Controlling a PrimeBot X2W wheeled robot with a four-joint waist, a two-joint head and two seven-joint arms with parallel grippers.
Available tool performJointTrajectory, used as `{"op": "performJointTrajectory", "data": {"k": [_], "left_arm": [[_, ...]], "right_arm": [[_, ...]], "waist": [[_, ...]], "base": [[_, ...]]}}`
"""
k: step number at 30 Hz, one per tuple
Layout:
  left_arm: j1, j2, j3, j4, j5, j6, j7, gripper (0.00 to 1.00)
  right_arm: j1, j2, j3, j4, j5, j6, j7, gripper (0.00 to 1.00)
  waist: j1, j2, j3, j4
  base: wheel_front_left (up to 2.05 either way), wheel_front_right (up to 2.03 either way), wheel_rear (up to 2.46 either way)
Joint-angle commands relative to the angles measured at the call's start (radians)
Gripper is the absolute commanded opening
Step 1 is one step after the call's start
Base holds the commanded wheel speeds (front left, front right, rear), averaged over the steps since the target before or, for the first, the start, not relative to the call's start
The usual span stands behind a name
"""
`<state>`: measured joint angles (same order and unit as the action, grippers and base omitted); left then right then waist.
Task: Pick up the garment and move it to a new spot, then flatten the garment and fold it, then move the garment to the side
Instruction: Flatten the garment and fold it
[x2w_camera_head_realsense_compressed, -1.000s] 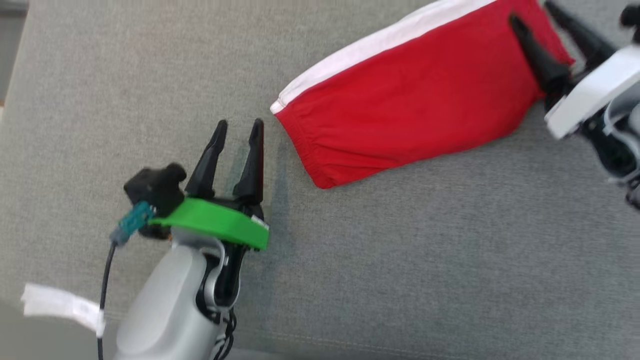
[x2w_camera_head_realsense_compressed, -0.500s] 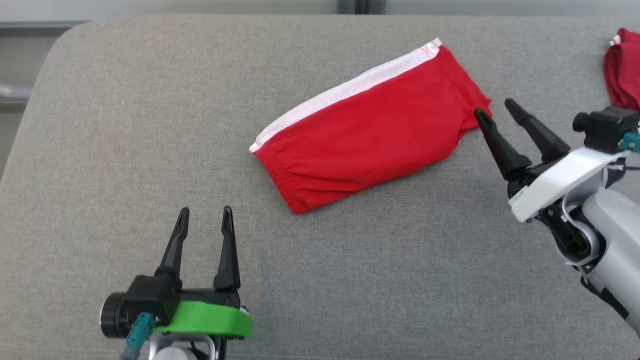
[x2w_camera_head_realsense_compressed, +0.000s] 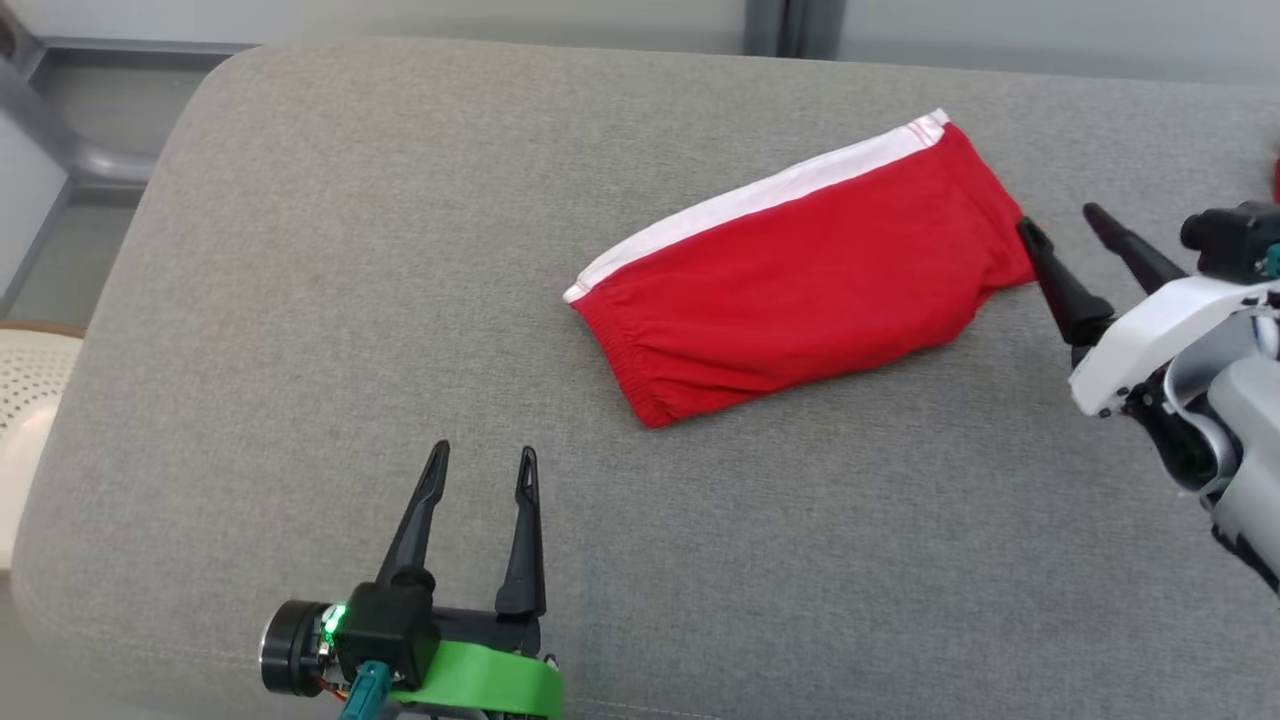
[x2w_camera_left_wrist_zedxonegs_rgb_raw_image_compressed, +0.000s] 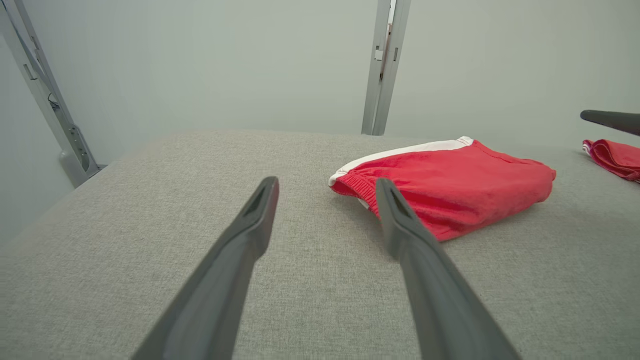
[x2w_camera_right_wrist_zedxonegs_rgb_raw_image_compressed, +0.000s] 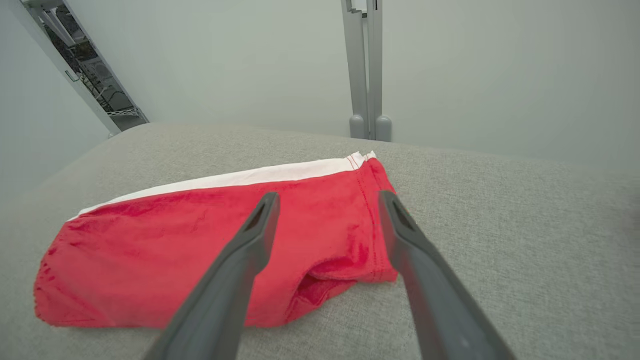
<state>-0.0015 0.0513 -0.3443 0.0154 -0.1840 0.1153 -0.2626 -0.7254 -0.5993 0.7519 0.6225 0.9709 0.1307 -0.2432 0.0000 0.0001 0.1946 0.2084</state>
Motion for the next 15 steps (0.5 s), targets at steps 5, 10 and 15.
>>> {"op": "performJointTrajectory", "data": {"k": [5,10,15], "left_arm": [[-0.032,0.0,-0.045,-0.006,-0.031,0.023,-0.002,1.0],[-0.06,-0.001,-0.08,-0.007,-0.047,0.035,-0.002,1.0],[-0.098,0.0,-0.122,-0.002,-0.064,0.036,-0.003,1.0]], "right_arm": [[-0.112,-0.009,0.011,0.172,-0.047,0.0,0.064,1.0],[-0.208,-0.003,0.03,0.295,-0.082,0.0,0.131,1.0],[-0.29,-0.001,0.053,0.376,-0.097,0.0,0.189,1.0]], "waist": [[0.0,-0.0001,0.077,0.109],[0.0,-0.0001,0.137,0.14],[0.0,-0.0001,0.2,0.171]], "base": [[0.0,0.0,0.0],[0.0,0.0,0.0],[0.0,0.0,0.0]]}}
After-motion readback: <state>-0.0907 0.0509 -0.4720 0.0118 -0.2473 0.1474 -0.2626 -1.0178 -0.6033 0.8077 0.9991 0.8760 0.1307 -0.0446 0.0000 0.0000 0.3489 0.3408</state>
